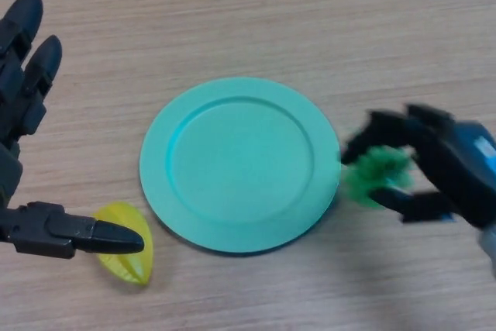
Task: Pick up the green grapes and place it on the plate
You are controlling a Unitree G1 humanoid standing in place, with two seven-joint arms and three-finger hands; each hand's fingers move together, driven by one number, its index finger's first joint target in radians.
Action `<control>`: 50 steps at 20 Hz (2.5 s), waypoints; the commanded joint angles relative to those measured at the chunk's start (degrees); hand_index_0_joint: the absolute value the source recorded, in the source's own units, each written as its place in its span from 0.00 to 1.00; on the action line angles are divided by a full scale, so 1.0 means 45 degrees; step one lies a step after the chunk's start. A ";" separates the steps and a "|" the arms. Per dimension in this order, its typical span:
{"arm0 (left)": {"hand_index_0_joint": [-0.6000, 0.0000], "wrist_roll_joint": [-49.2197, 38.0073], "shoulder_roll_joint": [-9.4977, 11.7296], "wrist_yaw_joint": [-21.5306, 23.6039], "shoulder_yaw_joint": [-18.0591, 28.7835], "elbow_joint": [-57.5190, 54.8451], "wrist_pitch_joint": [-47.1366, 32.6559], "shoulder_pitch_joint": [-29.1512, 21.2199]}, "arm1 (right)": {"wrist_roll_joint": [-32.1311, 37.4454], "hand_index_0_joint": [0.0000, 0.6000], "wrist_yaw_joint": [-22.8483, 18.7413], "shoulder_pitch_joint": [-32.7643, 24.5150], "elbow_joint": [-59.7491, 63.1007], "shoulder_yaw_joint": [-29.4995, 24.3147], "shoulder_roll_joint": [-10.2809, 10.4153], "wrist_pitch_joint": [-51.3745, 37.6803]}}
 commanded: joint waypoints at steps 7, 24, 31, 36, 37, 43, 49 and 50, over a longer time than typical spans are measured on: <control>1.00 -0.1559 0.0423 0.0002 0.1463 -0.0406 -0.2034 -0.0143 | 0.1202 1.00 -0.0452 -0.3975 -0.1289 0.2845 0.1205 0.2754; 1.00 -0.1764 0.0271 0.0027 0.1907 0.0060 -0.2609 0.0216 | 0.2058 0.09 -0.1749 -0.5803 -0.1725 0.4518 0.1222 0.6322; 1.00 -0.1572 0.0906 0.0101 0.1810 0.0265 -0.2356 -0.0568 | 0.4915 0.00 -0.0081 -0.2359 -0.6990 0.2194 0.1222 0.9256; 1.00 -0.1346 0.0930 0.0062 0.1531 0.0073 -0.2318 -0.0688 | 0.6699 0.00 -0.0003 -0.0270 -0.9026 0.0805 0.1175 0.9556; 1.00 -0.1220 0.0903 -0.0030 0.1459 0.0117 -0.2381 -0.0636 | 0.7079 0.00 -0.0154 0.0113 -0.9291 0.0470 0.1041 0.9486; 1.00 -0.0551 0.0858 0.0060 0.1515 0.0118 -0.2305 -0.0586 | 0.7590 0.00 -0.0491 0.0420 -0.9995 -0.0088 0.0698 0.9765; 1.00 -0.0592 0.1167 0.0595 0.1693 -0.0636 -0.1210 -0.0989 | 0.7739 0.00 -0.0518 0.0730 -1.0433 -0.0211 0.0590 1.0045; 1.00 -0.0652 0.1157 0.0587 0.1716 -0.0747 -0.1128 -0.1004 | 0.7755 0.00 -0.0495 0.0757 -1.0539 -0.0201 0.0591 1.0211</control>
